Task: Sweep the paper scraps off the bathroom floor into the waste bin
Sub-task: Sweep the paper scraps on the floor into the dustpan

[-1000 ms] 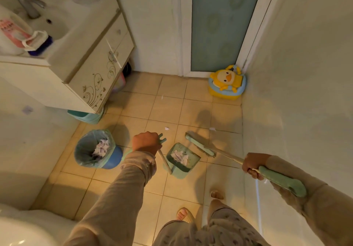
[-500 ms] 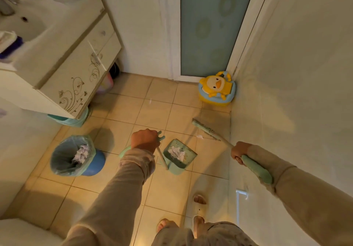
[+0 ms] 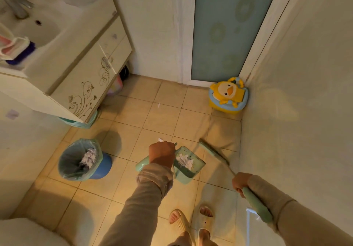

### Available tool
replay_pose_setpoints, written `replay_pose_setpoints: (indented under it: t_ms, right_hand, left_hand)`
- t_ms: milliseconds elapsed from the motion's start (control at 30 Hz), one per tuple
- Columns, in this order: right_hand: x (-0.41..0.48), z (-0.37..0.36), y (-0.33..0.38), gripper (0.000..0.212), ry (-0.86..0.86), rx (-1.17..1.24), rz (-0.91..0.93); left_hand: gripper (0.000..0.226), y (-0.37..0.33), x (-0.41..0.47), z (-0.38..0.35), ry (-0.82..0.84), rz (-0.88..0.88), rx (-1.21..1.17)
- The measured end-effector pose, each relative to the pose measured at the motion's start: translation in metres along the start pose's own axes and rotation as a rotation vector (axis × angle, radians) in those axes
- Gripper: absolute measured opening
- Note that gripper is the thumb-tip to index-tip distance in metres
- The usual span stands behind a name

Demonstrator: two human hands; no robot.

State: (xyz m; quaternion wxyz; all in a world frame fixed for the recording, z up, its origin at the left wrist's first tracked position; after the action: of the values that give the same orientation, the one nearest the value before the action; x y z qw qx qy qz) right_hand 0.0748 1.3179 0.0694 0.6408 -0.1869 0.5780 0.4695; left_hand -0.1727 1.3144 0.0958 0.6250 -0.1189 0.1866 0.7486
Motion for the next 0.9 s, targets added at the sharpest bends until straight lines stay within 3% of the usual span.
replay_pose_setpoints:
  t_ms: [267,633,900]
  right_hand:
    - [-0.01,-0.003,-0.024,0.03,0.062,-0.116,-0.278]
    - [-0.014,-0.003,-0.035,0.034,-0.05,0.037,-0.239]
    - [-0.004,-0.019,0.003,0.041,-0.037,-0.032,-0.197]
  left_hand:
    - [0.027,0.004,0.001,-0.003,0.004,-0.031,-0.001]
    - [0.026,0.014,-0.01,-0.009,-0.02,-0.034,-0.022]
    - [0.032,0.056,-0.025,-0.016,0.01,0.072,-0.127]
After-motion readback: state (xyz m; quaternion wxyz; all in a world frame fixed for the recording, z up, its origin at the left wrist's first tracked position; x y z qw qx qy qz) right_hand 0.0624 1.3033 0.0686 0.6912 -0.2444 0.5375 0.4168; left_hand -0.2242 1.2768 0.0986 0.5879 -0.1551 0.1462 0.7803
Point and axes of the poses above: each hand's wrist, its own x-axis towards the middle knuckle, its own z-axis out of the back of the hand, y = z × x, the point moved 4 cm from there along x, towards the middle knuckle, and after that the axes turned 3 degrees about -z, right-handed, at the moved point
